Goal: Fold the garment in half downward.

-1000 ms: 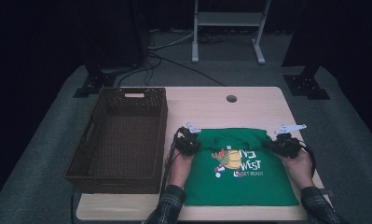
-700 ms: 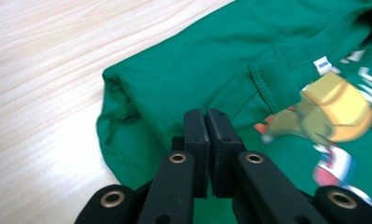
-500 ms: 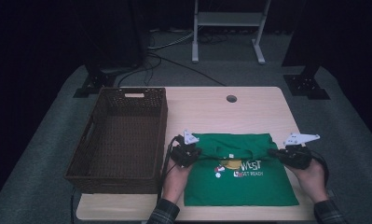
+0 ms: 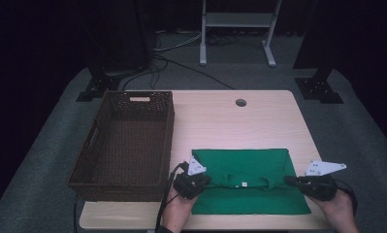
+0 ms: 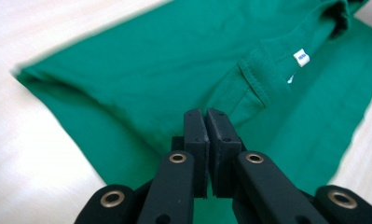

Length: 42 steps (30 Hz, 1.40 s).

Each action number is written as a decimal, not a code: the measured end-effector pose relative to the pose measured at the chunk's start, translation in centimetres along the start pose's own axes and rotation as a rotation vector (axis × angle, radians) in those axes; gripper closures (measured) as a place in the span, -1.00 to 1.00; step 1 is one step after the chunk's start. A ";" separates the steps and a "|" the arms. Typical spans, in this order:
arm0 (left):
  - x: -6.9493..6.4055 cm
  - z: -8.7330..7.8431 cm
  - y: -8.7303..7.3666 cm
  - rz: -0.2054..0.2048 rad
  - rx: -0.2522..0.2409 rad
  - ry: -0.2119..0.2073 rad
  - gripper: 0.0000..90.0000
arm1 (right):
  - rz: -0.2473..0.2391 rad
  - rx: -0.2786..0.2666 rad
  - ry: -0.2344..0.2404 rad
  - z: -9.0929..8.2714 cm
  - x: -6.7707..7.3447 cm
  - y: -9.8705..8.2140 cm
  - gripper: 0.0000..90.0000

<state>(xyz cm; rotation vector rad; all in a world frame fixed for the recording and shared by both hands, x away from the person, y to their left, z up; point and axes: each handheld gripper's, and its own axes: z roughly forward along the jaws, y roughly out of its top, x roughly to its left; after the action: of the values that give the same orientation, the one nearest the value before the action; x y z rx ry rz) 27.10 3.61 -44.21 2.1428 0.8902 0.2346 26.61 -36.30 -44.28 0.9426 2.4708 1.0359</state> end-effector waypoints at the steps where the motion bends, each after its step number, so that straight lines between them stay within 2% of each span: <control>1: 0.0 0.2 -0.3 -0.006 0.013 -0.008 0.95 | 0.006 0.009 0.009 0.1 0.1 -0.3 0.99; 3: 0.0 0.7 -0.8 -0.020 0.032 -0.023 0.95 | 0.013 0.030 0.021 0.5 0.1 -0.7 0.99; 7: -0.1 1.8 -1.5 0.001 0.102 -0.017 0.95 | 0.017 0.068 0.036 1.0 0.1 -1.2 0.99; 10: -0.2 1.9 -1.4 0.011 0.104 -0.016 0.92 | 0.012 0.090 0.043 1.5 0.0 -1.3 0.98; 13: -0.1 1.6 -1.4 0.001 0.086 -0.016 0.70 | 0.014 0.088 0.046 1.6 0.0 -1.4 0.91; 14: 0.0 1.5 -1.4 -0.006 0.073 -0.020 0.62 | 0.014 0.079 0.044 1.6 -0.1 -1.4 0.76; 16: 0.2 1.0 -1.2 -0.013 0.046 -0.018 0.42 | 0.033 0.050 0.036 1.3 -0.2 -1.4 0.34; 18: 0.2 0.7 -0.9 -0.017 0.016 -0.014 0.20 | 0.051 0.015 0.033 1.0 -0.4 -1.4 0.05; 20: 0.3 0.4 -0.7 -0.019 -0.004 -0.012 -0.01 | 0.070 -0.017 0.057 0.9 -0.7 -1.4 -0.27; 21: 0.3 0.4 -0.7 -0.020 -0.010 -0.013 -0.12 | 0.074 -0.033 0.051 0.9 -0.8 -1.3 -0.43; 24: 0.4 0.3 -0.5 -0.018 -0.032 -0.005 -0.42 | 0.078 -0.062 0.025 0.8 -0.7 -1.1 -0.70; 27: 0.4 0.5 -0.3 0.001 -0.044 0.008 -0.65 | 0.058 -0.076 0.000 0.9 -0.5 -0.8 -0.95; 29: 0.3 0.8 -0.1 0.012 -0.037 0.024 -0.88 | 0.044 -0.102 -0.006 0.8 -0.5 -0.7 -0.99; 31: 0.3 1.1 0.2 0.035 -0.040 0.031 -0.98 | 0.028 -0.132 -0.021 0.9 -0.6 -0.5 -1.00; 35: 0.3 1.8 0.9 0.067 -0.047 0.031 -1.00 | 0.010 -0.122 -0.036 1.7 -0.9 0.1 -1.00; 42: 0.8 3.6 1.9 0.108 -0.014 0.037 -1.00 | -0.011 -0.067 -0.009 4.2 -1.5 1.3 -1.00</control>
<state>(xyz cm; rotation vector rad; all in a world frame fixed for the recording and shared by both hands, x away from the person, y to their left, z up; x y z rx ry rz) 30.23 1.09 -45.38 2.1821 0.7921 0.3356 30.42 -34.42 -46.26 0.9099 2.4149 1.1014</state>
